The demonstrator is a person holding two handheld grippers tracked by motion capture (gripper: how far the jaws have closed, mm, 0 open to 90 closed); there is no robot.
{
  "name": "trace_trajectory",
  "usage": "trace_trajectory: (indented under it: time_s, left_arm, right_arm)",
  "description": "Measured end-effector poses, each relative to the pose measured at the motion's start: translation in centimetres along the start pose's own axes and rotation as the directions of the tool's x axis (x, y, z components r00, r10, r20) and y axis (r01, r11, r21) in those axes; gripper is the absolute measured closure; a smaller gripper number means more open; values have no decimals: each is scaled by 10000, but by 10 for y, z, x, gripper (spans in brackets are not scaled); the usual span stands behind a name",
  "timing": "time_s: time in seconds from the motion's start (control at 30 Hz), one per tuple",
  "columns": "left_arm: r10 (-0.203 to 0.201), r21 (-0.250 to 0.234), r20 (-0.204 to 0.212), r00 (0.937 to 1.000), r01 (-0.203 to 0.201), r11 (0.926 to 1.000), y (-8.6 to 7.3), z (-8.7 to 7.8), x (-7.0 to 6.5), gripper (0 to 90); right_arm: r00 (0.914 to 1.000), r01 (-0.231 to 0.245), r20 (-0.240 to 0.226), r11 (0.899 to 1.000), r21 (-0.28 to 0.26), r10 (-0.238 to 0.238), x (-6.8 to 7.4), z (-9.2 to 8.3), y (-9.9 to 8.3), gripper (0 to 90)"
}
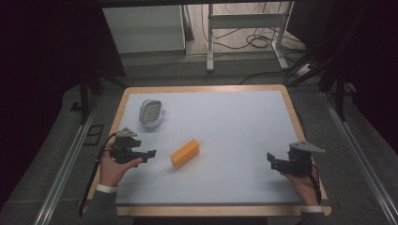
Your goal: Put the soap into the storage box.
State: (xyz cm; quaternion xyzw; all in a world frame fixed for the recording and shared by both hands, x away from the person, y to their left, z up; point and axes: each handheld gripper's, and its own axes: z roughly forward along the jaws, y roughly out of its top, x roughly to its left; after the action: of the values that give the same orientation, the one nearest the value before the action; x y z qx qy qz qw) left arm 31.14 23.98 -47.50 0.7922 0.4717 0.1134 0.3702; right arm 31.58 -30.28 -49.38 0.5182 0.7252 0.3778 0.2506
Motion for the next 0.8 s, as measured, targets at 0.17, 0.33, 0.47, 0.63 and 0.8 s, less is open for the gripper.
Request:
trace_trajectory:
  time_s: [0.17, 0.33, 0.47, 0.63, 0.8]
  left_arm:
    - [182, -62, 46, 9998, -181, 9998, 6, -5, -4, 202]
    - [680, -81, 180, 9975, -678, 9977, 18, -11, -19, 201]
    - [911, -126, 309, 9954, -908, 9958, 29, -15, -26, 200]
    - [1105, -247, 274, 9935, -1098, 9936, 37, -16, -34, 207]
    - [1296, -161, 293, 9911, -1291, 9915, 41, -16, -39, 205]
  right_arm:
    - [10000, 3, 50, 10000, -29, -3, -1, -4, -1, 61]
    - [10000, 33, 88, 10000, -24, -33, 0, -5, -1, 66]
    - [9999, 95, 55, 10000, 18, -95, 1, -5, -2, 66]
    - [9998, 71, 174, 10000, 2, -71, -1, -5, -2, 66]
    - [9999, 50, 163, 10000, 1, -50, -2, -6, -2, 66]
